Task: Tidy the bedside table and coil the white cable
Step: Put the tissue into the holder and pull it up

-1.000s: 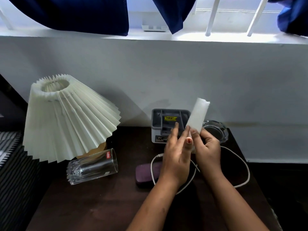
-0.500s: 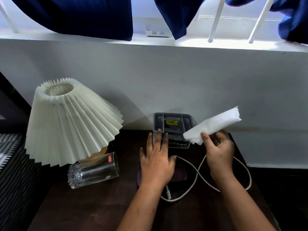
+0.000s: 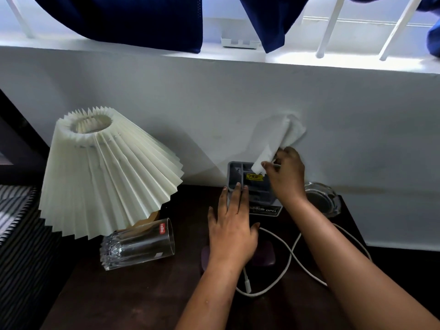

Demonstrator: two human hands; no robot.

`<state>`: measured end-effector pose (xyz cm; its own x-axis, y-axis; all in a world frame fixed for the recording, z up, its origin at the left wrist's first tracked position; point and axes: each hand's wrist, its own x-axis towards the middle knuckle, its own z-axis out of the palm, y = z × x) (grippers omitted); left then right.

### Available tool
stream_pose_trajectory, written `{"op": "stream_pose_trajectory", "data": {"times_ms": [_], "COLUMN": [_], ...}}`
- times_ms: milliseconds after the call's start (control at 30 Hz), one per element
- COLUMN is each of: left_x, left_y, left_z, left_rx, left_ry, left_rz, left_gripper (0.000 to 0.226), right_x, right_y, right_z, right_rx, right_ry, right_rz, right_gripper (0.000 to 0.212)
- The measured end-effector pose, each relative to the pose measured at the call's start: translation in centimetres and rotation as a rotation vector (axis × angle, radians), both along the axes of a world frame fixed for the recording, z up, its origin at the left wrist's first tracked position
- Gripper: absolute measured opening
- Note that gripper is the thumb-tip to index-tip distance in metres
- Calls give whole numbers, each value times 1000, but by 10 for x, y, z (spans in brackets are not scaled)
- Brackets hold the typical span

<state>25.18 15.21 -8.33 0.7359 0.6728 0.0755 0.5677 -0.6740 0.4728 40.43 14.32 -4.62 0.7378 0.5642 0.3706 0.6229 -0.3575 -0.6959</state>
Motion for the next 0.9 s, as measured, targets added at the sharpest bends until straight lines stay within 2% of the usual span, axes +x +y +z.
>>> {"op": "stream_pose_trajectory", "data": {"times_ms": [167, 333, 600, 767, 900], "left_x": [3, 2, 1, 0, 0], "left_y": [-1, -1, 0, 1, 1], "left_z": [0, 0, 1, 1, 1], "left_rx": [-10, -16, -23, -32, -42], "left_ry": [13, 21, 44, 43, 40], "left_rz": [-1, -9, -15, -24, -25], "left_gripper": [79, 80, 80, 81, 81], "right_x": [0, 3, -2, 5, 13], "right_y": [-2, 0, 8, 1, -3], "right_z": [-3, -4, -5, -6, -2], "right_rx": [-44, -67, -217, -292, -454], "right_ry": [15, 65, -31, -103, -212], "right_rz": [35, 58, 41, 12, 47], "right_gripper": [33, 13, 9, 24, 33]}}
